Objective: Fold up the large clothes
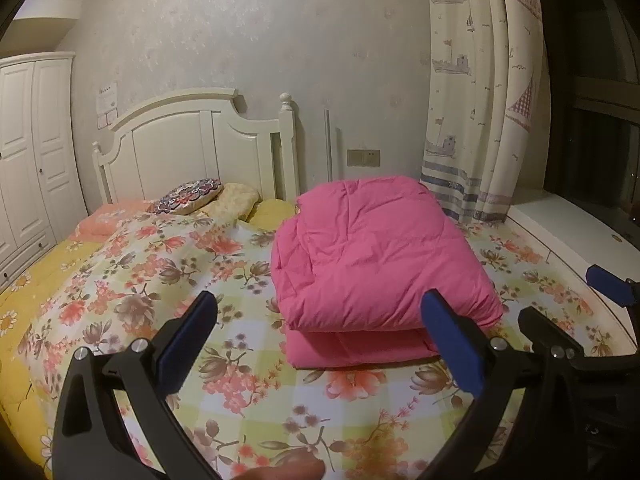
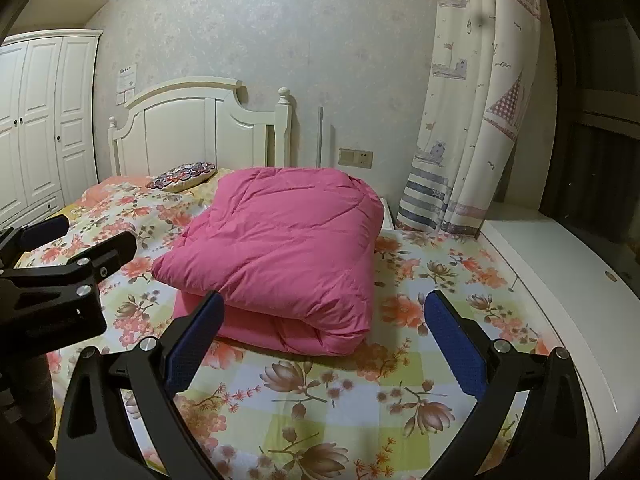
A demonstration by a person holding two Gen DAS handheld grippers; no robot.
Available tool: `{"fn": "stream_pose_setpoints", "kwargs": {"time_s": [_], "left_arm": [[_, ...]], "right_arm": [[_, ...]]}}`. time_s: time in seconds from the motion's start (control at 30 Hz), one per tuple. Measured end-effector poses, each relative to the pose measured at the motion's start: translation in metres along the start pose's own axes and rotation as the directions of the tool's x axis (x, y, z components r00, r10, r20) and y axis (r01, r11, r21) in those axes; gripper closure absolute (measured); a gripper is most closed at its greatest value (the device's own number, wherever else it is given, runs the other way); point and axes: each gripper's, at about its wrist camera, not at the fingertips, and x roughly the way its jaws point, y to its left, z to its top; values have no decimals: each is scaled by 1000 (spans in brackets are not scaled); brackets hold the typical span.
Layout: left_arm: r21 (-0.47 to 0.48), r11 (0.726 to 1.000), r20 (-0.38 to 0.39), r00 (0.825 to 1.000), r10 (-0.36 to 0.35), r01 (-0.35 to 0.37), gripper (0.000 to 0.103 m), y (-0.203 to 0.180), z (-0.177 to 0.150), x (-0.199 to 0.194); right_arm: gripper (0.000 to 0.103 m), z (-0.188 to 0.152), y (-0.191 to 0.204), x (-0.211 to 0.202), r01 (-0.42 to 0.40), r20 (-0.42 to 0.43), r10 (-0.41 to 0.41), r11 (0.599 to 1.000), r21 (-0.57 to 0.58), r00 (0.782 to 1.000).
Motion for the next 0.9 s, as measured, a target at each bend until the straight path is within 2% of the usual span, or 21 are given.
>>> {"fn": "stream_pose_setpoints", "kwargs": {"time_s": [0.53,0.9], "left_arm": [[-3,1000,11,1000,0,0,2,3,4,-6],[2,1000,-13,1000,-3,3,2,0,-2,3]], "right_arm": [[4,4,1,-5,-3,0,3,1000,1,1000],[4,-2,-2,4,-9,-23,9,1000,9,1000]]}}
